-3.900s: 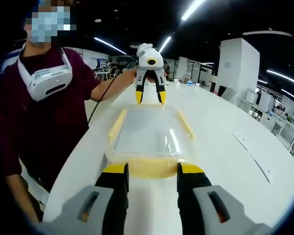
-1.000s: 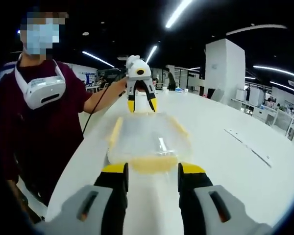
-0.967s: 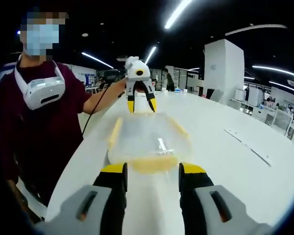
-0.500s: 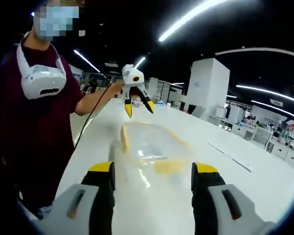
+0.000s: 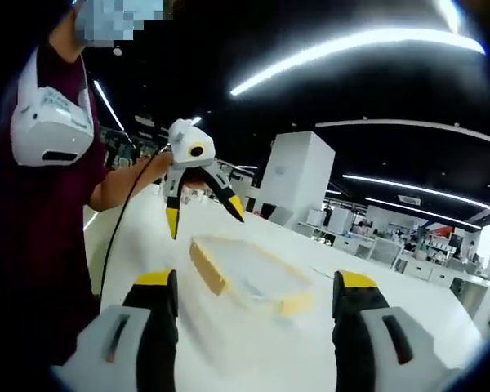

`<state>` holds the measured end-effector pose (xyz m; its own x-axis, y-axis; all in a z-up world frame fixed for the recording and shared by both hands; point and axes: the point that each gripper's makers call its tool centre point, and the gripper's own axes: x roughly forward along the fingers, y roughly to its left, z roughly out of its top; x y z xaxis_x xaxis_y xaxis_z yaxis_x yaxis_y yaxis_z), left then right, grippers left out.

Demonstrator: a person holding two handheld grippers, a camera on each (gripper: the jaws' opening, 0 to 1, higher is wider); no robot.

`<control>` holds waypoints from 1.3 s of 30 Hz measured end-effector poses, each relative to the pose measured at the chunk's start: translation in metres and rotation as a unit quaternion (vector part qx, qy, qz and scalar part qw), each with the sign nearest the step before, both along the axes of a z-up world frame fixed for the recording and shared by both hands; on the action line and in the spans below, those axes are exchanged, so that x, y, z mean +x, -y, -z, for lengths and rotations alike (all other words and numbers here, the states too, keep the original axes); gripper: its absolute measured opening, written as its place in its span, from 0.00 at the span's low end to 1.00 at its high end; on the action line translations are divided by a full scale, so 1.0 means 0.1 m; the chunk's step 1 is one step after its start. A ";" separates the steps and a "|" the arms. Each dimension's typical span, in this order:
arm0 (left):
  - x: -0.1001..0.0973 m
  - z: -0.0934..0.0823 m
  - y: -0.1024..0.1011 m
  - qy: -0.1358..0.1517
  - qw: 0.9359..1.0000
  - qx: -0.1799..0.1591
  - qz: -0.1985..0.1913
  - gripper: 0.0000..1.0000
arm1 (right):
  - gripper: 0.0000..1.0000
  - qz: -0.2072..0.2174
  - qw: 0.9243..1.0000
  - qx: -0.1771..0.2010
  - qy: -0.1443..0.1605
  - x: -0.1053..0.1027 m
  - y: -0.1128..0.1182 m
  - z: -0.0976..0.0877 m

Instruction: Snap each plastic latch of the storage box into its locked position after aligning the lid with the box until every specified latch is closed and the lid sits flush.

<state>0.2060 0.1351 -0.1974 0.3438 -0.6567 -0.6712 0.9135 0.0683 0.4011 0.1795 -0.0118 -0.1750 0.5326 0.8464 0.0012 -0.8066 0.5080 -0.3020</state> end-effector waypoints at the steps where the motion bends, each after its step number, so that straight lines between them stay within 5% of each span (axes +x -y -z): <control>1: -0.04 0.05 0.05 -0.001 1.000 0.011 0.009 0.74 | 0.80 0.005 1.000 0.000 0.003 -0.02 -0.01 0.00; 13: -0.04 0.27 0.17 -0.006 0.998 0.060 0.014 0.67 | 0.79 0.022 1.000 0.011 0.016 -0.09 -0.09 -0.12; 18: -0.01 0.29 0.17 0.001 0.997 0.071 0.009 0.66 | 0.79 0.025 0.999 0.034 -0.012 -0.07 -0.12 -0.11; 26: 0.05 0.35 0.12 0.014 0.995 0.103 -0.001 0.64 | 0.80 0.082 0.995 0.000 -0.065 0.16 -0.10 0.23; 39: 0.11 0.41 0.07 0.039 0.988 0.151 -0.008 0.62 | 0.84 0.109 0.991 -0.008 -0.083 0.29 -0.09 0.36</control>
<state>0.2171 0.1279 -0.2381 0.4120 -0.4238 -0.8066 0.8784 -0.0508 0.4753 0.2085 -0.0024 -0.2107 0.6942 0.7106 -0.1145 -0.7178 0.6716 -0.1836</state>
